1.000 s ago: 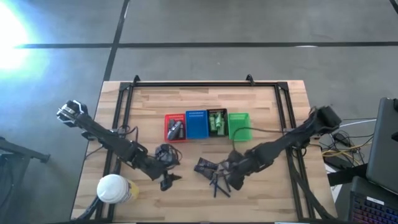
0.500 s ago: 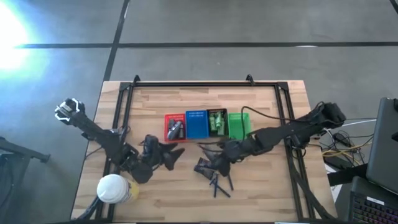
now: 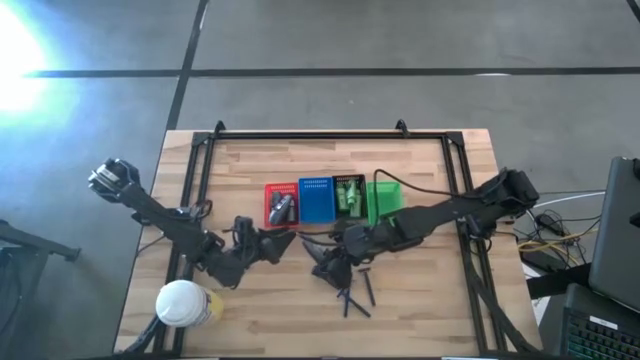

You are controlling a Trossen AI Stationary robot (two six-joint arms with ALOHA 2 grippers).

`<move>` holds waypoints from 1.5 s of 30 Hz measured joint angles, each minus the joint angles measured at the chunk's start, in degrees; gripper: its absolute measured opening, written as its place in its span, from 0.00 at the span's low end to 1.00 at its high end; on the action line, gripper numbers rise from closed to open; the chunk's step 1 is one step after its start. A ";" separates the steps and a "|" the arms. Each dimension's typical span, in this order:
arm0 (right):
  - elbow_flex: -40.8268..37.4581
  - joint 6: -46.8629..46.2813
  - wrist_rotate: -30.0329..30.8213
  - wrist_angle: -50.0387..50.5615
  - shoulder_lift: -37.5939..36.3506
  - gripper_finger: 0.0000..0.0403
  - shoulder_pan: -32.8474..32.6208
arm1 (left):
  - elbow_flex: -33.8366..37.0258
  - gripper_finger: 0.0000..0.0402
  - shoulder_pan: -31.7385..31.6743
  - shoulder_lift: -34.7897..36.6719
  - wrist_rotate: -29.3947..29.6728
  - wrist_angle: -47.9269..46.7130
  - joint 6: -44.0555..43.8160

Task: Pick & Place Travel size toiletries
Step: Put the black deodorant into the red basket

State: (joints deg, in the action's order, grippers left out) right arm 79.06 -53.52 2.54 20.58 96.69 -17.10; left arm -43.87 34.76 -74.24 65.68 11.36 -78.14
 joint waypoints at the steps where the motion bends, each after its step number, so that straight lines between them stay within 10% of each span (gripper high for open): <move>1: 0.93 -0.01 0.00 -0.03 0.52 0.49 0.10 | 0.30 0.76 -0.19 -0.02 0.00 -0.23 -0.53; 27: 10.30 0.15 -3.79 5.05 9.52 0.49 4.31 | 3.43 0.76 -0.28 4.81 1.84 2.43 5.14; 45: 11.63 0.66 -5.15 2.62 9.44 0.49 5.95 | 3.31 0.76 -3.36 -2.97 -10.80 20.64 14.13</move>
State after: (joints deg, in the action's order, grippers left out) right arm 90.70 -52.86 -2.60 23.20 106.13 -11.16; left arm -40.56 31.40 -77.21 54.88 32.01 -64.01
